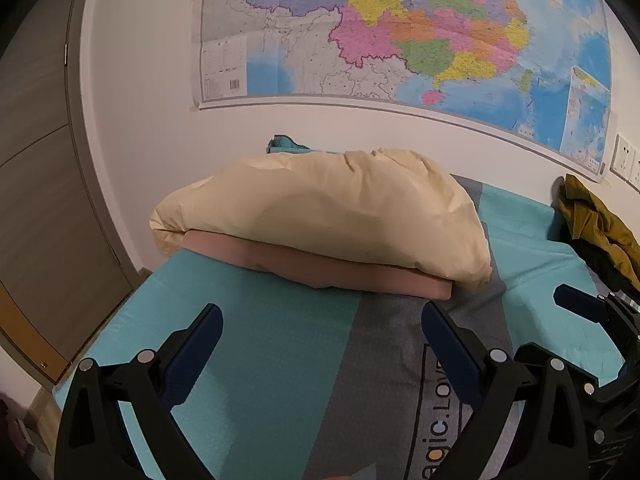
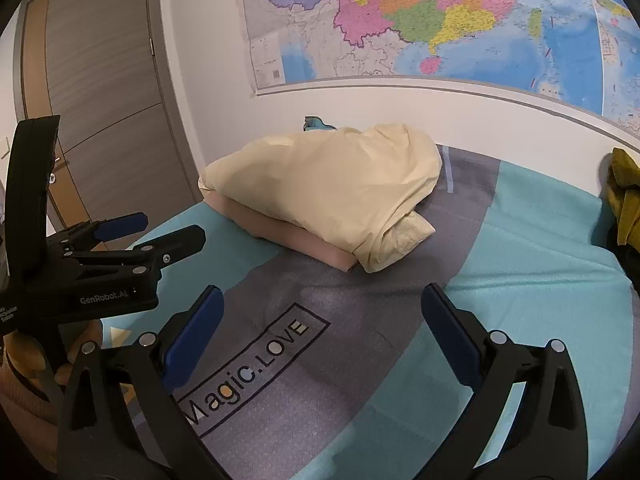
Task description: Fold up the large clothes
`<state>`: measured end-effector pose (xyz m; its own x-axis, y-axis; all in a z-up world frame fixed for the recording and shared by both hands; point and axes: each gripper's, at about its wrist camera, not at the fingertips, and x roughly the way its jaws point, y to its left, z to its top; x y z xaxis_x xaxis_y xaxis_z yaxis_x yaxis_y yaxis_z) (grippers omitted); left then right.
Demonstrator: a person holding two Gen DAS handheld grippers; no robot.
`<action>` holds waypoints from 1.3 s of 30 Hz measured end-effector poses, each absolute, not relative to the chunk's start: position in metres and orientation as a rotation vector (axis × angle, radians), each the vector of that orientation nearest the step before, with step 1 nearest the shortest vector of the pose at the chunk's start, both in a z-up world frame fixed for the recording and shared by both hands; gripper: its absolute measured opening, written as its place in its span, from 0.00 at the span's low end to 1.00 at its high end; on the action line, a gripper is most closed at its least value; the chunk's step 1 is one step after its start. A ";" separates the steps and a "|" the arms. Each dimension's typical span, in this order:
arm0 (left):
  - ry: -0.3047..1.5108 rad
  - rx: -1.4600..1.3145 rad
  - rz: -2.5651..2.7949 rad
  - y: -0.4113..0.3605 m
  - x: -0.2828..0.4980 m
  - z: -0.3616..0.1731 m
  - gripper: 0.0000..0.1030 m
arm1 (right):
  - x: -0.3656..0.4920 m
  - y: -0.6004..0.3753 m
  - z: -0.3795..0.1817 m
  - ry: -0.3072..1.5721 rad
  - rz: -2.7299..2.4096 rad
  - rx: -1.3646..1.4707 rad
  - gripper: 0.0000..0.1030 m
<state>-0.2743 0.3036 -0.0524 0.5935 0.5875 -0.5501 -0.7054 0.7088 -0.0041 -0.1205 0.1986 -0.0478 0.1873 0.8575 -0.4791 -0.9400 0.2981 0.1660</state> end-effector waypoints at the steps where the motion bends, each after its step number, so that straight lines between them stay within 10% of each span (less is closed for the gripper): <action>1: 0.552 -0.232 0.759 0.303 -0.274 -0.053 0.93 | -0.121 0.199 -0.048 0.544 1.276 -0.179 0.94; 39: 0.575 -0.233 0.745 0.301 -0.276 -0.058 0.93 | -0.127 0.195 -0.052 0.560 1.270 -0.170 0.94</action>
